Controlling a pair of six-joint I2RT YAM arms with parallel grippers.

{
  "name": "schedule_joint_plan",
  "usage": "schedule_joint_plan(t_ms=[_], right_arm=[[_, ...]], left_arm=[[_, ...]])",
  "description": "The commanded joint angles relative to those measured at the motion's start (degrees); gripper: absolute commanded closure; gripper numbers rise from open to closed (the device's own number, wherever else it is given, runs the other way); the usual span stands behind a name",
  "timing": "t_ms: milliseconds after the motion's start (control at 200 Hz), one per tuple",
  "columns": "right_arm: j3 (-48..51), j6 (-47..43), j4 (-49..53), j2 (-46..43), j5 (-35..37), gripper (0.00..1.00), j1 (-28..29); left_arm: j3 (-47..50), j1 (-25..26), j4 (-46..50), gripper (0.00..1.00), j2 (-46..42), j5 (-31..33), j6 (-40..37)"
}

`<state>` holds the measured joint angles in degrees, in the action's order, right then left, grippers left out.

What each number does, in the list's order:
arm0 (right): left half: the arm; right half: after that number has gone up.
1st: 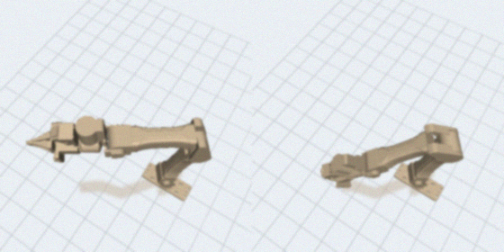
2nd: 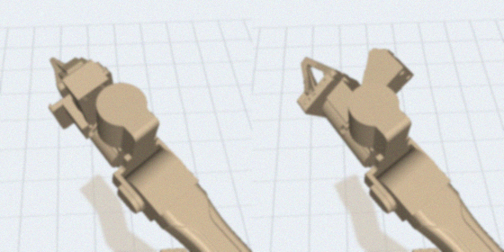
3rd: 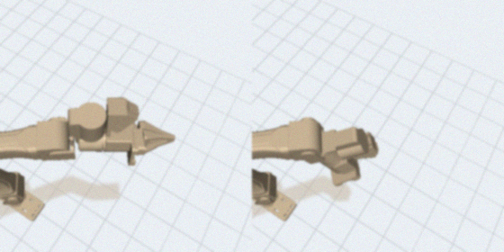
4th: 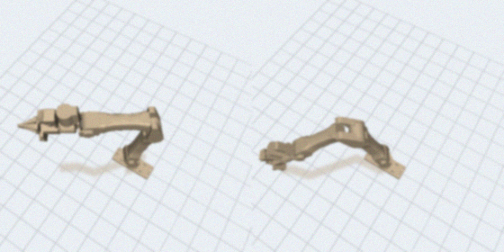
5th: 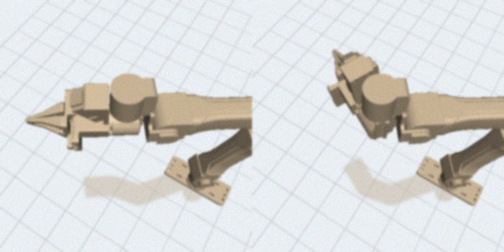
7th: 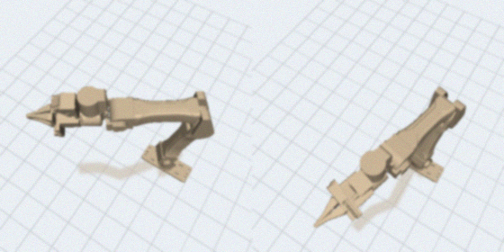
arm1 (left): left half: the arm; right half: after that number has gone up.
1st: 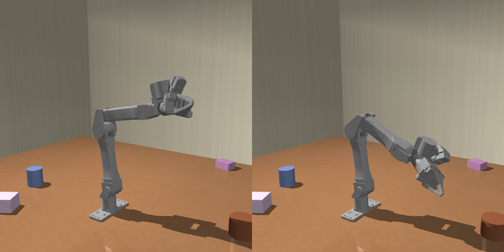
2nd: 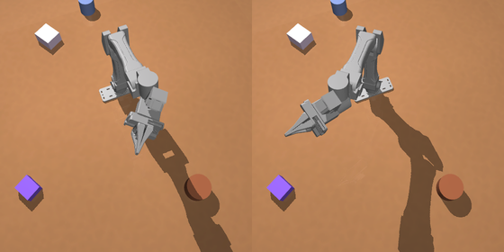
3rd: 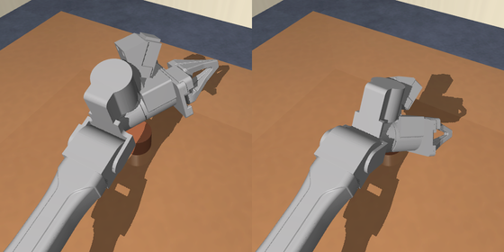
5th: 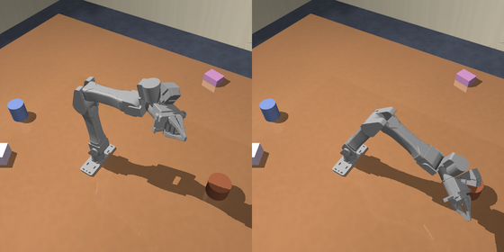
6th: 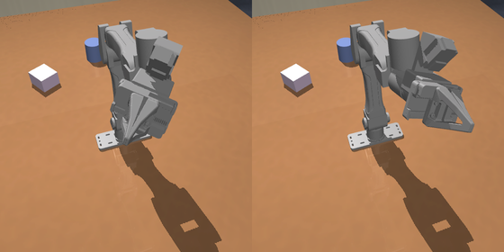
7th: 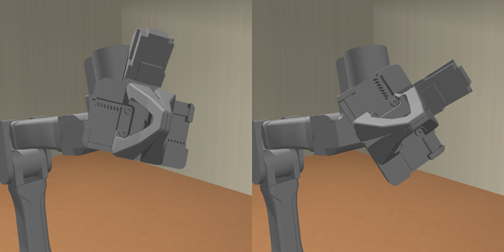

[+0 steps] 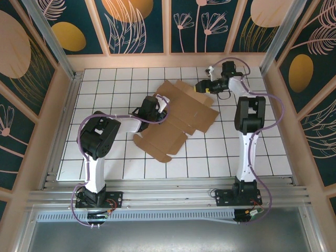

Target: Fold the paper box

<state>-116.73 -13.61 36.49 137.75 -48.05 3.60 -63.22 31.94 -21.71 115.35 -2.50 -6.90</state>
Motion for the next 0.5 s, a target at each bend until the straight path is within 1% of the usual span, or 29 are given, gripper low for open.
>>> schedule_joint_plan(t_ms=[0, 125, 215, 255, 315, 390, 496], right_arm=[[0.7, -2.7, 2.2, -0.1, -1.8, 0.24, 0.8], [2.9, -2.6, 1.0, -0.5, -0.9, 0.34, 1.2], [3.5, -2.8, 0.5, -0.6, 0.7, 0.38, 1.8], [3.5, -3.2, 0.6, -0.6, 1.3, 0.41, 2.0], [3.8, -3.6, 0.6, -0.6, 2.2, 0.42, 2.3], [4.3, -3.3, -0.1, -0.6, 5.8, 0.42, 2.4], [4.6, -3.7, 0.3, -0.7, 9.3, 0.47, 2.2]], left_arm=[[-1.8, 0.2, -1.9, 1.0, -0.8, -1.0, -0.9], [-2.2, 0.2, -2.0, 1.0, -0.6, -1.0, -0.7], [-2.9, 0.2, -1.2, 1.0, -0.1, -1.0, -0.8], [-3.0, 0.2, -1.1, 1.0, 0.0, -0.8, -0.8], [-3.0, 0.2, -1.0, 1.0, -0.2, -0.7, -0.9], [-2.9, 0.2, -0.9, 1.0, -0.1, -0.5, -1.2], [-3.3, 0.2, -0.4, 1.0, 0.1, 0.0, -1.4]])
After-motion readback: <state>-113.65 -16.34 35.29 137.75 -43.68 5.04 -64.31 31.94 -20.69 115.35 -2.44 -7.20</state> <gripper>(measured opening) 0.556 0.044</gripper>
